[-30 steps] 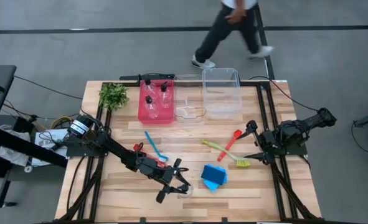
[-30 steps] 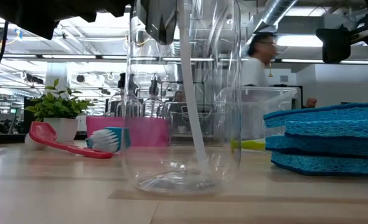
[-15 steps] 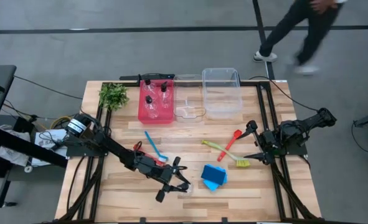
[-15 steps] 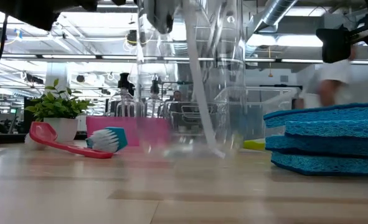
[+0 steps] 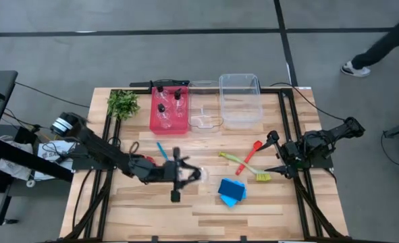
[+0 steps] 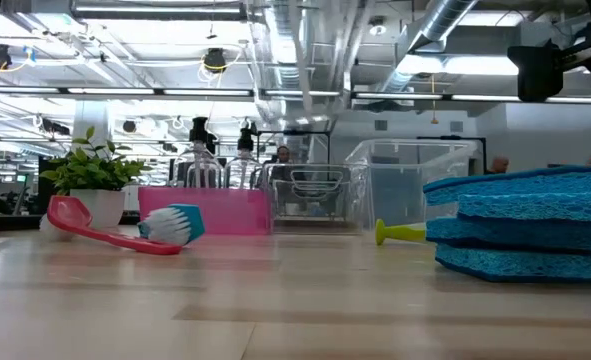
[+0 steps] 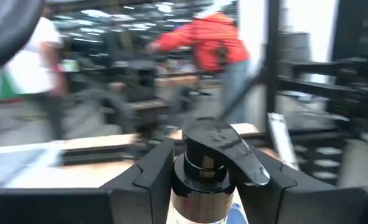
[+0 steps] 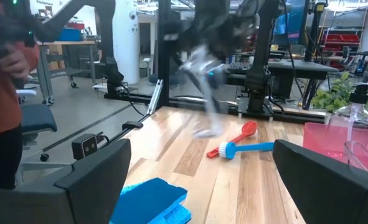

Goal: Pick & Place Kitchen Sink Supplies
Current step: Put the spray bottle into the pink bin

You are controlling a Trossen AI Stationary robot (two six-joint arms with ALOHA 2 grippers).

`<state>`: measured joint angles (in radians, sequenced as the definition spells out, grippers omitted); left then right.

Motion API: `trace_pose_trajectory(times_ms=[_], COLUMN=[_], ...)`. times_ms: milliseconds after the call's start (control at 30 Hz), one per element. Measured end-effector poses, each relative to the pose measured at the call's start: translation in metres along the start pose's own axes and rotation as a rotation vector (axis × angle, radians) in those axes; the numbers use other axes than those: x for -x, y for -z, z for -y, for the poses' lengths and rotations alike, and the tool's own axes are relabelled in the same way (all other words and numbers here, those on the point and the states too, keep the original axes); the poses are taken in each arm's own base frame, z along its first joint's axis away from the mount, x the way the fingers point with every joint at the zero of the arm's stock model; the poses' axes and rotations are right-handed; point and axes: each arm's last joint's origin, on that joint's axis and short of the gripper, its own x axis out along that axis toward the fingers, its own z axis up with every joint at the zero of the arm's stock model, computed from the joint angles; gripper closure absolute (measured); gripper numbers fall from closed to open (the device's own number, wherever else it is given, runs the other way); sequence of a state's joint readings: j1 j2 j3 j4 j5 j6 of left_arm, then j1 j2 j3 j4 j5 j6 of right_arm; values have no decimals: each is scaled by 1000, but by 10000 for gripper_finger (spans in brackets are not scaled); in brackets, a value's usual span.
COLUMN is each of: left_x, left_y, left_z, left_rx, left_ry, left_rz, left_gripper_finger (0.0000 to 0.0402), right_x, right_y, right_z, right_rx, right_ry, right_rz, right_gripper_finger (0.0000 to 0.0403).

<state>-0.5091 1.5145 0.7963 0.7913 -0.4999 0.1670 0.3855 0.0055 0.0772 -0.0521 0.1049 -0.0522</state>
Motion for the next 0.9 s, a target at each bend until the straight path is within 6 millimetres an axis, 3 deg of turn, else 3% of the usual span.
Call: trace_pose_trajectory(times_ms=[367,600,900], left_x=[28,32,31], left_y=[-46,-41,-21], left_z=[-38,-70,-113], left_rx=[-106,-107,-33], left_ry=[-412,-543,-644], left_rz=[-1,-19,-21], left_gripper_finger=[243,260,238], right_x=[0,0,0], right_y=[0,0,0], right_z=[0,0,0], right_rx=[0,0,0], right_ry=[0,0,0], right_rz=[0,0,1], right_gripper_finger=[17,17,17])
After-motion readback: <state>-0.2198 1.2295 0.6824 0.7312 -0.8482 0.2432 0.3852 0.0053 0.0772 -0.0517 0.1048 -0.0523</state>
